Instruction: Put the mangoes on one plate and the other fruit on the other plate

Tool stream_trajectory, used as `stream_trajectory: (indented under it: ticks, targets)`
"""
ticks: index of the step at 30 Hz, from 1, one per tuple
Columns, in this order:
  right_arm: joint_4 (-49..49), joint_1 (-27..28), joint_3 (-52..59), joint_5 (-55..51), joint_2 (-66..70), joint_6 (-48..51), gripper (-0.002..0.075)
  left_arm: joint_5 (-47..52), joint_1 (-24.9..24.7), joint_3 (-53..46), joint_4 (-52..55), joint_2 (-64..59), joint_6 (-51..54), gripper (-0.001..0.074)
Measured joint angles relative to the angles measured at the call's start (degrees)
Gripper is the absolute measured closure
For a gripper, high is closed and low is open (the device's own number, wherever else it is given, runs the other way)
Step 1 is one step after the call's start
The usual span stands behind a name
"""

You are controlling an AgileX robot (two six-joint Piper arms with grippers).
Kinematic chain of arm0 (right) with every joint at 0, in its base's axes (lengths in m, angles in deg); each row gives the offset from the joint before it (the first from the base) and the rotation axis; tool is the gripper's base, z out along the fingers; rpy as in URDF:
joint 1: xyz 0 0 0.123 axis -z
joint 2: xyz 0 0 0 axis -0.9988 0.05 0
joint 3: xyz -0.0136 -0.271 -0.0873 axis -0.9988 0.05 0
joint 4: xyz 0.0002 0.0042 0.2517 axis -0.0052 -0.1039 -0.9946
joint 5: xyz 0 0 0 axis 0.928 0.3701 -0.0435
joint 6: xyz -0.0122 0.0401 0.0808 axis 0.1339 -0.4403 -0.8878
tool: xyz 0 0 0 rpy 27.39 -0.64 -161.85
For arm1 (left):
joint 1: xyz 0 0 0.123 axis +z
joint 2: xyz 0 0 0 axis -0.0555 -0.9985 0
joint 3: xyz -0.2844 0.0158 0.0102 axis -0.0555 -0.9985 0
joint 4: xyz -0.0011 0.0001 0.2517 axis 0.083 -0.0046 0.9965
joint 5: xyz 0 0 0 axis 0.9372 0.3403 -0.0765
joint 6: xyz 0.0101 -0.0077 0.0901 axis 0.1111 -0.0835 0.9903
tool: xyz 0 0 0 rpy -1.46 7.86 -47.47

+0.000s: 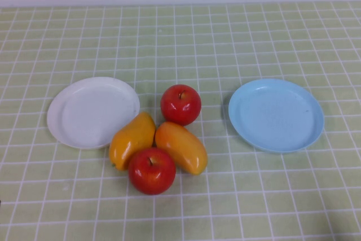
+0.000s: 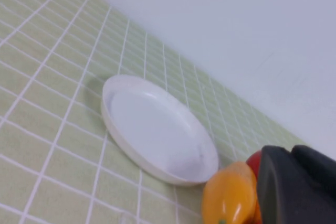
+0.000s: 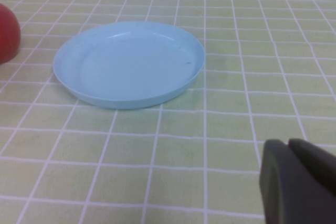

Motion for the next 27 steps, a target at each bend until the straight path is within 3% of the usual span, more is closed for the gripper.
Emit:
stream_trajectory:
  ticks: [6,11,16,21,27]
  targets:
    - [0.00,0.00,0.00,0.00,0.00,0.00,0.0743,-1.29,0.00,0.10,-2.30,0.00,-1.06,0.0731]
    - [0.00,0.00,0.00,0.00,0.00,0.00,0.0743,4.72,0.00,6.74,-2.09,-3.68,1.50,0.0734]
    - [0.00,0.00,0.00,0.00,0.00,0.00,0.0743,17.07,0.00,18.47,2.47,-17.20,3.71,0.0735]
    - [0.00,0.00,0.00,0.00,0.00,0.00,0.0743,30.78,0.00,30.88,5.13,-33.41,12.94,0.0735]
    - [0.00,0.00,0.00,0.00,0.00,0.00,0.0743,38.39,0.00,43.72,7.99,-51.92,22.37,0.0735]
